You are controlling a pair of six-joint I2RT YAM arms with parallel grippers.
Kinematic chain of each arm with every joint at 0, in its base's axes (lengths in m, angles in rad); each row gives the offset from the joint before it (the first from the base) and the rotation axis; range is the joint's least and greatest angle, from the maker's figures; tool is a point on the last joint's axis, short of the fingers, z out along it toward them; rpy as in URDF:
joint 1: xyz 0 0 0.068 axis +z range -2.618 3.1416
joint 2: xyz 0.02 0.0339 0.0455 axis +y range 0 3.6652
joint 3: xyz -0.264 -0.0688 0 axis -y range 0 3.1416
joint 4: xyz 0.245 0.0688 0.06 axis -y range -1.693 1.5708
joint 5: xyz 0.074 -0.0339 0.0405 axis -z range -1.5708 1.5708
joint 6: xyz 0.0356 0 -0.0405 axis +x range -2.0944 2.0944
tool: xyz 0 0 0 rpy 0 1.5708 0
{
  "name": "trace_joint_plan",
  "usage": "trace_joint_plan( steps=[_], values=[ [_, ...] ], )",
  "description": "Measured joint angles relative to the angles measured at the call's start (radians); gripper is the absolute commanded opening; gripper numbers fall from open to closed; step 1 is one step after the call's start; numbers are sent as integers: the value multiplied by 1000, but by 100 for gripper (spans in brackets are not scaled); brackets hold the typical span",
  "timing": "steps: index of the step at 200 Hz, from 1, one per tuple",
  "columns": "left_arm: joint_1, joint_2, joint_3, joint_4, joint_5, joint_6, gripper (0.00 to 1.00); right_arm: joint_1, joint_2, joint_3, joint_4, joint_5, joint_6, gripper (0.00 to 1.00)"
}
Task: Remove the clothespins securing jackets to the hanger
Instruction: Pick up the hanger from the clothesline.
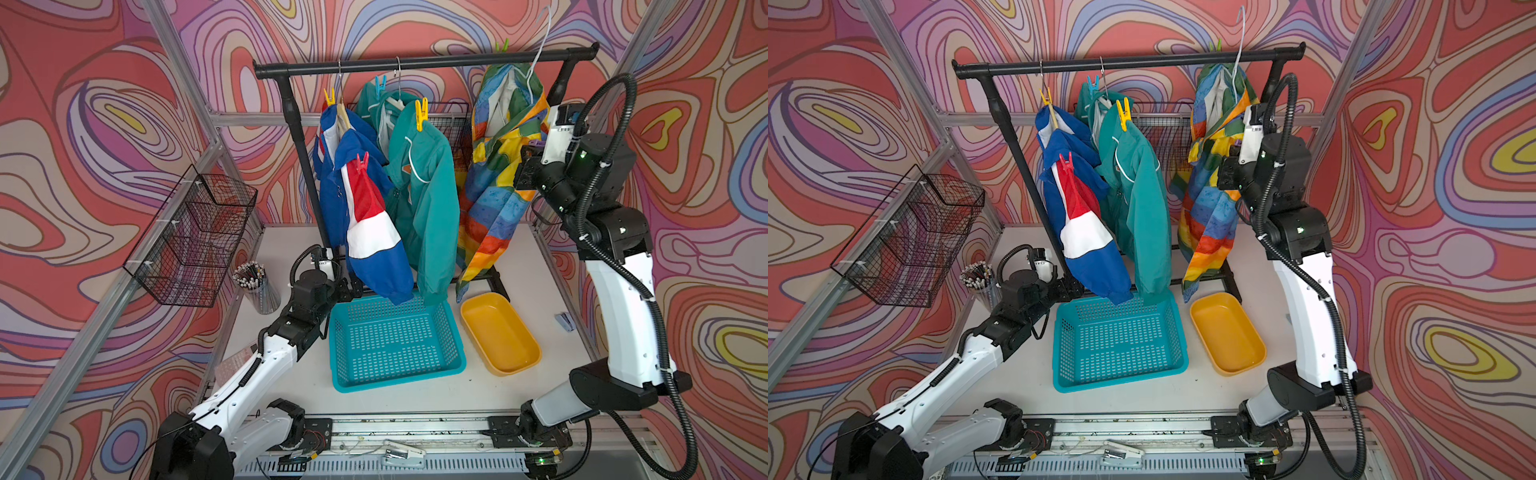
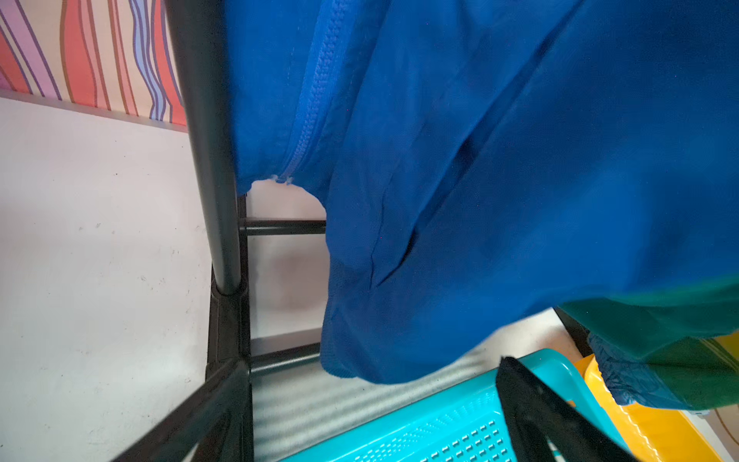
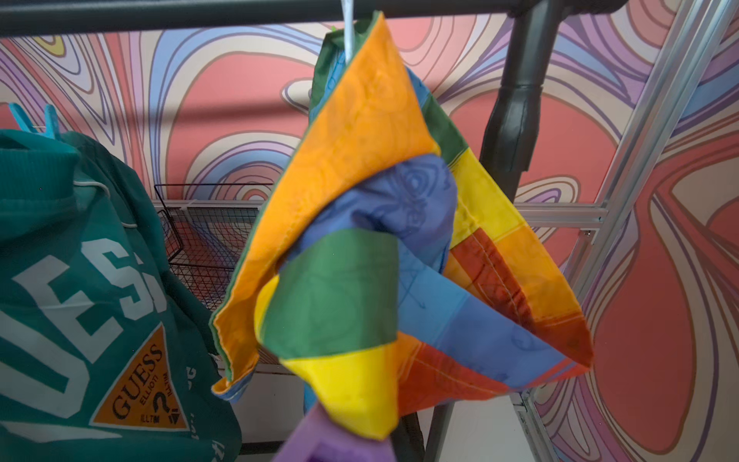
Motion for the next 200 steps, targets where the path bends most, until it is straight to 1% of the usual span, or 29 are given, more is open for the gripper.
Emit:
trace_joint_plan(
  steps=[20, 56, 84, 107, 136, 200],
  values=[
    [0, -40, 15, -18, 0, 1, 99, 0, -53, -69, 12, -11, 0, 0],
    [0, -158, 41, -37, 2, 15, 96, 0, -188, -230, 6, -29, 1, 0],
    [-16, -215, 67, -48, 11, 25, 95, 0, -259, -293, -31, -45, 5, 0],
    [-61, -249, 81, -66, 14, 42, 94, 0, -321, -344, -56, -66, 23, 0],
    [-148, -272, 94, -102, -5, 72, 93, 0, -405, -404, -98, -90, 48, 0],
    [-305, -320, 95, -167, -80, 132, 91, 0, -532, -420, -169, -194, 75, 0]
  ],
)
